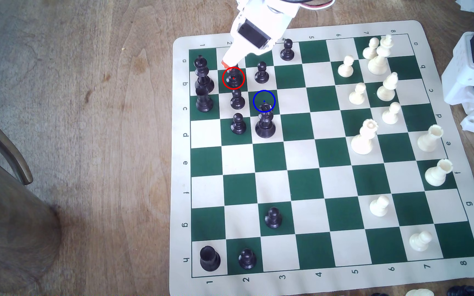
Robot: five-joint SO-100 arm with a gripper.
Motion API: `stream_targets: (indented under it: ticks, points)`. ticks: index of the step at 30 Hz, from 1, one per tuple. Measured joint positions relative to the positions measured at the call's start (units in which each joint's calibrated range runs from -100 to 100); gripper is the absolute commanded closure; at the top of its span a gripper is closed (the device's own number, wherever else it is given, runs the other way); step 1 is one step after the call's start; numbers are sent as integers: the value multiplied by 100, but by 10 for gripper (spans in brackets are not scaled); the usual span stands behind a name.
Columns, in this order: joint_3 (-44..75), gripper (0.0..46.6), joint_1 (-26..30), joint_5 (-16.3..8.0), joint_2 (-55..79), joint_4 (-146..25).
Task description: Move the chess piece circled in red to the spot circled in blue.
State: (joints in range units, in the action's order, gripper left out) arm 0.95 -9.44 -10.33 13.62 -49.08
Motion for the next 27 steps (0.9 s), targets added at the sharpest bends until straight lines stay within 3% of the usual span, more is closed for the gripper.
stream_targets:
  ticks: [27]
  points:
    - [-90,341,0,-44,519,486]
